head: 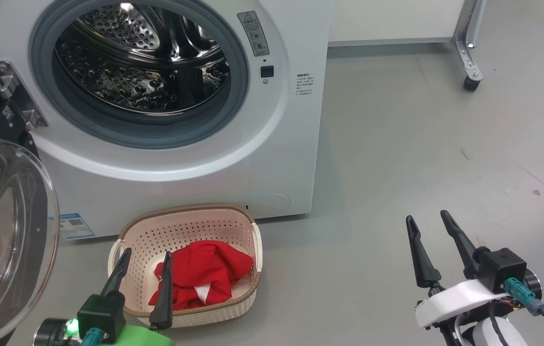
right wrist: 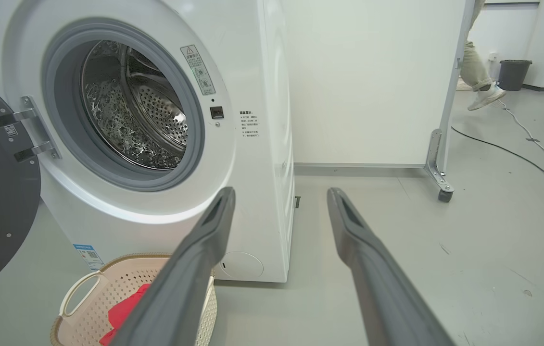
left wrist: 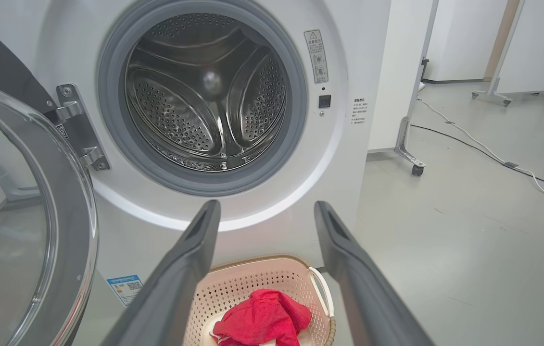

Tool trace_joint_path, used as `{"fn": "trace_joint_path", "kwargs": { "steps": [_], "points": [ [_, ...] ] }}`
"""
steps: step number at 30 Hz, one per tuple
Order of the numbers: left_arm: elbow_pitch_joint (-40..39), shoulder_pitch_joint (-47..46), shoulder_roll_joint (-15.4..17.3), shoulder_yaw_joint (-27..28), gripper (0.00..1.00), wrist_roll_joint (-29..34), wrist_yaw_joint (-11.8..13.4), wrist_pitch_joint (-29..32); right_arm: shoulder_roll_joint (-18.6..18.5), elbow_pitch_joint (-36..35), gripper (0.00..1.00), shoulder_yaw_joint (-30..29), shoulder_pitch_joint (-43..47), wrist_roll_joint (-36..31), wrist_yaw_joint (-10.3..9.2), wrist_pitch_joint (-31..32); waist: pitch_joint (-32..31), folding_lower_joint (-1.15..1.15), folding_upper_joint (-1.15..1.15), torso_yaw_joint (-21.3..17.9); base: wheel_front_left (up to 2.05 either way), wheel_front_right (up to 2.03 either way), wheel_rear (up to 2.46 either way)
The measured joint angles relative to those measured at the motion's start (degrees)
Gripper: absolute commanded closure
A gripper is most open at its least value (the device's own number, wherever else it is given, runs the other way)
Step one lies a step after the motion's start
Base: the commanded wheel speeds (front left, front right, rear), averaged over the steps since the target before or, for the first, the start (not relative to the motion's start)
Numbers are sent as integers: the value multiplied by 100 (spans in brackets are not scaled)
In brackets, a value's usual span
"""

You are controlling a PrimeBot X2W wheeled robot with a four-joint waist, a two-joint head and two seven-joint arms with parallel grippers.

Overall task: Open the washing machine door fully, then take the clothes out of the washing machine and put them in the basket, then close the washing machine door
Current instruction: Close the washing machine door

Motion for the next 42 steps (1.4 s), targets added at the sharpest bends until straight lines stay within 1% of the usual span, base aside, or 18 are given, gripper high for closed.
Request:
{"fn": "trace_joint_path", "kwargs": {
  "steps": [9, 19, 27, 38, 42],
  "points": [
    [0, 1, 0, -38, 0, 0, 0, 26, 4, -2, 0, -45, 0, -1, 0, -1, -3, 0, 0, 59, 0, 0, 0],
    [8, -2, 0, -27, 0, 4, 21, 57, 5, -35, 0, -147, 48, -8, 0, -1, -25, 0, 0, 369, 0, 0, 0],
    [8, -3, -2, 115, 0, 64, 66, 56, 1, -66, 0, -148, 131, -10, 1, -1, -43, 0, 0, 842, 0, 0, 0],
    [-42, 16, -9, 474, 0, 47, 118, 49, 5, -53, 0, 75, 130, -15, 9, 0, -82, 0, 0, 1683, 0, 0, 0],
    [-69, 28, -10, 514, 0, 47, 118, 49, 7, -45, 0, 112, 130, -14, 9, -1, -96, 0, 0, 2003, 0, 0, 0]
  ]
}}
